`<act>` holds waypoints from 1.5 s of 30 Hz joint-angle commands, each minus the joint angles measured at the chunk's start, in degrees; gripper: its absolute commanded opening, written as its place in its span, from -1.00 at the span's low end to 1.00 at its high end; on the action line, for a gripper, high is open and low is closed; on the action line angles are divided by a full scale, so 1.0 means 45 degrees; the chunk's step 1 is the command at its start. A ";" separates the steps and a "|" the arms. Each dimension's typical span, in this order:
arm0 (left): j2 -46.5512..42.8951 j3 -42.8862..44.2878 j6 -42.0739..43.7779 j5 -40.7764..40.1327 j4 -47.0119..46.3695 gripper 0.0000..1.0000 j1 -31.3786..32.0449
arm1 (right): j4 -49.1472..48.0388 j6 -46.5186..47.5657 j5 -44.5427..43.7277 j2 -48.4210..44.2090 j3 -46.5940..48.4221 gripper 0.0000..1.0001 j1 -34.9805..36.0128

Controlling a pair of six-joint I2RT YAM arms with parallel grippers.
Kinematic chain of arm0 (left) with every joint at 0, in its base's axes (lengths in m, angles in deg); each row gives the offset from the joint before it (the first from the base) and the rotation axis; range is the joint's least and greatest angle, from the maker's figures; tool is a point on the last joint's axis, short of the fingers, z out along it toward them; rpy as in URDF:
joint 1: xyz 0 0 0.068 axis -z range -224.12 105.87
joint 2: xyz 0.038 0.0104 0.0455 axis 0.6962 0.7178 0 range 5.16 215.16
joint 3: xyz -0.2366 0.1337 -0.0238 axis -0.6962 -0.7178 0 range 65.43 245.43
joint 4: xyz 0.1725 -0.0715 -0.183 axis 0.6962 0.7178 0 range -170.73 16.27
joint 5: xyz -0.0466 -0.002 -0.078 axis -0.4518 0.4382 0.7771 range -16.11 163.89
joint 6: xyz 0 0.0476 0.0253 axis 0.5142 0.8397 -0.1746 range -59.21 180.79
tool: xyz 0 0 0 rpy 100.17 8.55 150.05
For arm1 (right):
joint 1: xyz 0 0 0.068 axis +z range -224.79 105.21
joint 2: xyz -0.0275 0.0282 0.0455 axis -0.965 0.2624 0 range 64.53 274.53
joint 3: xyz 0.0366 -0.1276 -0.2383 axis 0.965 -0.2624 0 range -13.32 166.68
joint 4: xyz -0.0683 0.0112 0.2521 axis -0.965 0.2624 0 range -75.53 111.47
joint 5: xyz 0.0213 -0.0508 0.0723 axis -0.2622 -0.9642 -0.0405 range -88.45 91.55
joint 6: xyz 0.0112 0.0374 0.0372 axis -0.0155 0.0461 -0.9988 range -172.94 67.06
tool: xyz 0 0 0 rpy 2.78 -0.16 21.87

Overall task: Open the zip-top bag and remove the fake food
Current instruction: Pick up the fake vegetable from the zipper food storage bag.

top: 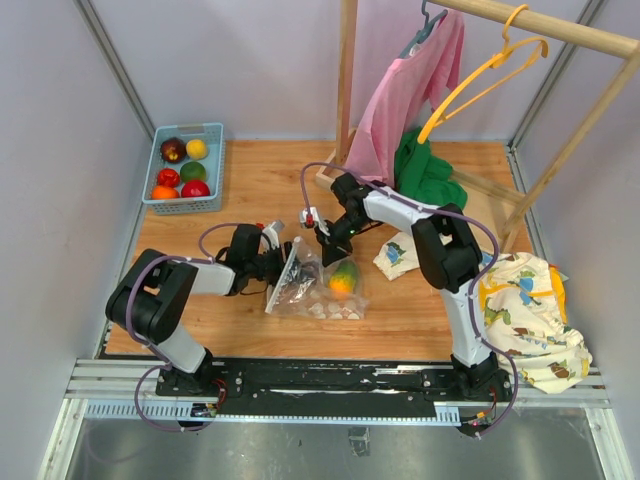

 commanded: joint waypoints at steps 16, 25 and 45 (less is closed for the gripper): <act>0.1117 0.0999 0.0107 0.0035 -0.0677 0.19 0.0185 | 0.0088 -0.0839 0.1128 0.0437 0.0862 -0.93 0.0849; 0.0667 0.0586 -0.0369 0.0752 -0.2073 0.32 0.0200 | -0.0382 -0.1841 0.2639 0.0460 0.0838 -0.94 0.0774; -0.0850 0.0633 0.2170 0.0537 0.1423 0.50 0.0095 | -0.0895 -0.2168 0.0920 -0.0693 0.0252 -0.59 -0.0126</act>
